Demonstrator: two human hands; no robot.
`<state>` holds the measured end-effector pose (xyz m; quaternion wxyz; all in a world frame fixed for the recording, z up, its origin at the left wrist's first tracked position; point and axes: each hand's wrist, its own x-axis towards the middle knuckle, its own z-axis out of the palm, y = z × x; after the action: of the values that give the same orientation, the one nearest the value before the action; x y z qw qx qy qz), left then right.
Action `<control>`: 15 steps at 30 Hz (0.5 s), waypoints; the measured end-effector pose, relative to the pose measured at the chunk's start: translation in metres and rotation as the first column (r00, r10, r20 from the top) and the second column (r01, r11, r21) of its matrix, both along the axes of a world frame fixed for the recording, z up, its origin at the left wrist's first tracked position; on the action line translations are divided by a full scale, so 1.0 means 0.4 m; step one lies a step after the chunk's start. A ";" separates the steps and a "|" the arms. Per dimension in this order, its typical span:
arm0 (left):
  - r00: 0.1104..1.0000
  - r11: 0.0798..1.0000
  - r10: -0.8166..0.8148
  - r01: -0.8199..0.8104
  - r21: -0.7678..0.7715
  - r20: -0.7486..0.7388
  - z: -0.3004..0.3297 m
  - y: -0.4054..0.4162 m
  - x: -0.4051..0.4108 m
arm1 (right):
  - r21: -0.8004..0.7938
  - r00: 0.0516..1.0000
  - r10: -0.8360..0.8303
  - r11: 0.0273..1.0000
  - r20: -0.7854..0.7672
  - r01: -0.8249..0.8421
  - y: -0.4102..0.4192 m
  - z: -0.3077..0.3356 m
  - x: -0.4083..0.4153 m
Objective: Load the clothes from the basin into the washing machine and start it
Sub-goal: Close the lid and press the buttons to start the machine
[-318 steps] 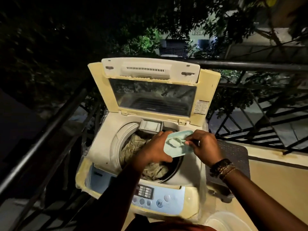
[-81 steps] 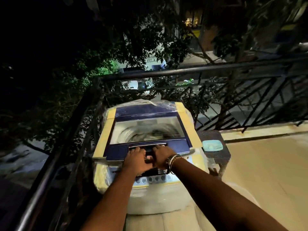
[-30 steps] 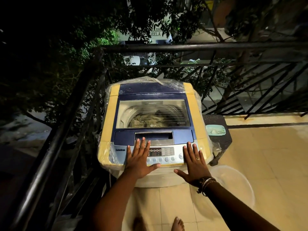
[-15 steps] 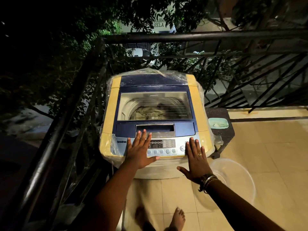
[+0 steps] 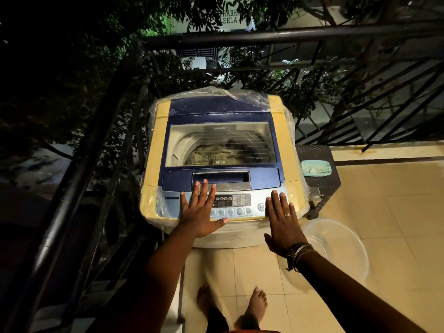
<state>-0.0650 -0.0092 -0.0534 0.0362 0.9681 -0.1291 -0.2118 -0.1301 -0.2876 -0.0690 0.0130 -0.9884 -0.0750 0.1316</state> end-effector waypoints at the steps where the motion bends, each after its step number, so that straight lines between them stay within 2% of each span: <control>1: 1.000 1.000 -0.003 0.003 -0.002 -0.003 -0.003 -0.001 0.001 | -0.004 1.000 -0.004 1.000 -0.011 0.004 0.002 0.004 0.001; 15: 1.000 1.000 -0.010 0.010 0.001 -0.029 0.023 0.009 0.002 | -0.066 0.996 0.031 0.997 -0.088 -0.037 0.009 0.036 0.007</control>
<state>-0.0644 -0.0057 -0.0442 0.0362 0.9643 -0.1331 -0.2259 -0.1274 -0.2842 -0.0548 -0.0196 -0.9801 -0.0868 0.1772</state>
